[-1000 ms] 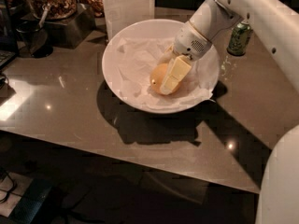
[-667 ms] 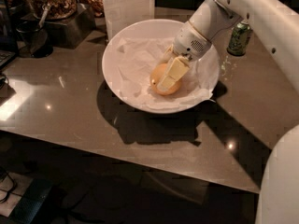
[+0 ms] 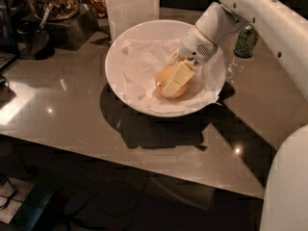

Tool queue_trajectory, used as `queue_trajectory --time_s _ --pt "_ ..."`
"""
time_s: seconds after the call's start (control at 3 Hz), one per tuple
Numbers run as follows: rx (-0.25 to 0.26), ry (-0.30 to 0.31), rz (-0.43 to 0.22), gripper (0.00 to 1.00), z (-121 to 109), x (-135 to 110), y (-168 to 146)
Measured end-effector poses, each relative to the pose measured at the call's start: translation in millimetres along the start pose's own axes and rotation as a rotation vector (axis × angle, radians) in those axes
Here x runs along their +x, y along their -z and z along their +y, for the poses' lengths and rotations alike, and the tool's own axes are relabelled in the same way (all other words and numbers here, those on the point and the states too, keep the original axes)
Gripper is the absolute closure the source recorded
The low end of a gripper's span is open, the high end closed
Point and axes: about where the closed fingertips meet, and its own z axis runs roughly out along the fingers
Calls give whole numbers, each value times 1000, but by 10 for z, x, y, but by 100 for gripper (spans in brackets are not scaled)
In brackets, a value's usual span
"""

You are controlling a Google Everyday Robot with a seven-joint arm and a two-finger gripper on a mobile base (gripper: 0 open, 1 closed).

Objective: Pick orange from white bowl

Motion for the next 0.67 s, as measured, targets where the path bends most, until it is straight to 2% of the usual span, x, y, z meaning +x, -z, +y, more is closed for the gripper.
queue_trajectory --time_s 0.33,0.67 --pt "-5 -12 2 22 -16 48 -17" --pt "-6 -13 4 41 -18 61 -23"
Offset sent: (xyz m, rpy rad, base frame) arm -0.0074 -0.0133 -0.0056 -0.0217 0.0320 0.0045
